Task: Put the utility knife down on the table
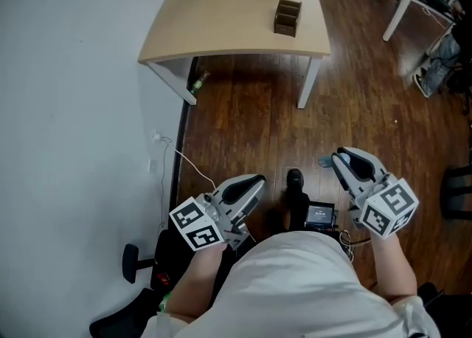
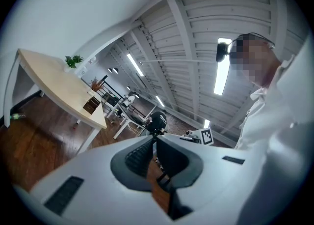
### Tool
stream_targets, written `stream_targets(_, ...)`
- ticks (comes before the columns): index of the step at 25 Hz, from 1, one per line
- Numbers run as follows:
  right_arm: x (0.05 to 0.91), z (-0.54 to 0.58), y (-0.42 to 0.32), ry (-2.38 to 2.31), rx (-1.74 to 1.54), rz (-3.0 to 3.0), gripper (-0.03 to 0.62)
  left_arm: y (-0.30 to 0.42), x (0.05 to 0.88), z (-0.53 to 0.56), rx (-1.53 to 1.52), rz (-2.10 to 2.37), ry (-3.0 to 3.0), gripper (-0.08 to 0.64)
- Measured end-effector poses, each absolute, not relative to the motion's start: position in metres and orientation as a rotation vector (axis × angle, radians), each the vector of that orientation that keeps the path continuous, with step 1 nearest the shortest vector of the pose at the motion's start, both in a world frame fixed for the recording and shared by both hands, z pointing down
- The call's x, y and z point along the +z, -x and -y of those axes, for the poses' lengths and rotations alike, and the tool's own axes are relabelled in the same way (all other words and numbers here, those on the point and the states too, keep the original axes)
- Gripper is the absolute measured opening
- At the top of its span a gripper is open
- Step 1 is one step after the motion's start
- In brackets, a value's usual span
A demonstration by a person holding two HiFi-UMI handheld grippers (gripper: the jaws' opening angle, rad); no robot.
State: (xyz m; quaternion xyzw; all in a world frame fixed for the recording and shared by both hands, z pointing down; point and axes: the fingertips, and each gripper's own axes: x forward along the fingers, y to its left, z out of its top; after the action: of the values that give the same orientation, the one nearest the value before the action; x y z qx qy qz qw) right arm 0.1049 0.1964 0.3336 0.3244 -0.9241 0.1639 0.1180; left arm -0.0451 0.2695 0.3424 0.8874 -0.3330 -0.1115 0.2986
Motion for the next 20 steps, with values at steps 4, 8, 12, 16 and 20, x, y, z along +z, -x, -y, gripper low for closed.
stream_targets(4,0.336,-0.162,-0.095,-0.904,0.478,2.729,0.072,0.049,0.344,-0.242,-0.283,0.916,-2.346,0.005)
stream_targets(8,0.339,-0.12,-0.095,-0.886,0.487,2.737,0.072,0.046,0.345,-0.202,-0.276,0.924,-2.34,0.005)
stream_targets(12,0.342,-0.072,-0.102,-0.875,0.502,2.735,0.072,0.034,0.347,-0.154,-0.266,0.917,-2.332,0.005)
stream_targets(16,0.337,-0.027,-0.108,-0.846,0.509,2.742,0.072,0.021,0.339,-0.111,-0.261,0.92,-2.329,0.005)
stream_targets(20,0.332,0.024,-0.112,-0.813,0.51,2.751,0.072,0.014,0.334,-0.064,-0.255,0.942,-2.311,0.005)
